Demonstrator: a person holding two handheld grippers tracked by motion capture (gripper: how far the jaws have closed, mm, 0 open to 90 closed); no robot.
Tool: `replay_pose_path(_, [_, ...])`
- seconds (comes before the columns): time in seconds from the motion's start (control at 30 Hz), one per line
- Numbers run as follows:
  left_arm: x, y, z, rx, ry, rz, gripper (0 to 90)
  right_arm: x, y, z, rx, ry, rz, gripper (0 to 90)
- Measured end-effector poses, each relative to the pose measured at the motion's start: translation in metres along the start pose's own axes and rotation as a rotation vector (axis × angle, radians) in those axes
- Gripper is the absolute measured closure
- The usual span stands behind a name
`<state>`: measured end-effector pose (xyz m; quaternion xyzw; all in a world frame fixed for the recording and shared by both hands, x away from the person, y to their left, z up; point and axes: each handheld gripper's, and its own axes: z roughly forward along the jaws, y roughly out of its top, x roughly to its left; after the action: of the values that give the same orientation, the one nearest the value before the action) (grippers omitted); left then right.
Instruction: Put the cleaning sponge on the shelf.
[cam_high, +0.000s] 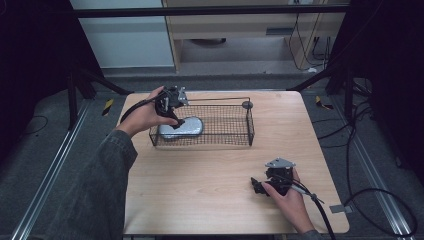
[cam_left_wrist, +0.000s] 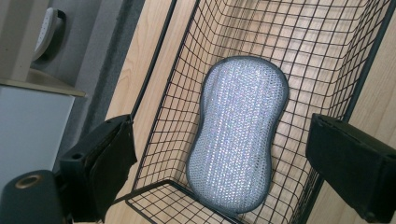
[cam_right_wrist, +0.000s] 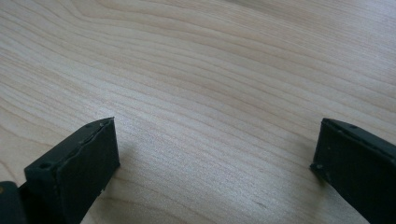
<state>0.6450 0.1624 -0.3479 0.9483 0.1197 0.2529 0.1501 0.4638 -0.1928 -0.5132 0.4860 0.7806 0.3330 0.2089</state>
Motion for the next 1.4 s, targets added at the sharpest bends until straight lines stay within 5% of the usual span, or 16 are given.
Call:
replay_pose_path(0.77, [-0.002, -0.008, -0.030, -0.013, -0.088, -0.089, 9.9, 0.000, 0.000, 0.000, 0.001, -0.002, -0.002, 0.4])
replay_pose_path(1.4, [-0.012, -0.012, -0.056, -0.025, -0.116, -0.097, 9.4, 0.000, 0.000, 0.000, 0.001, -0.002, 0.000, 0.4])
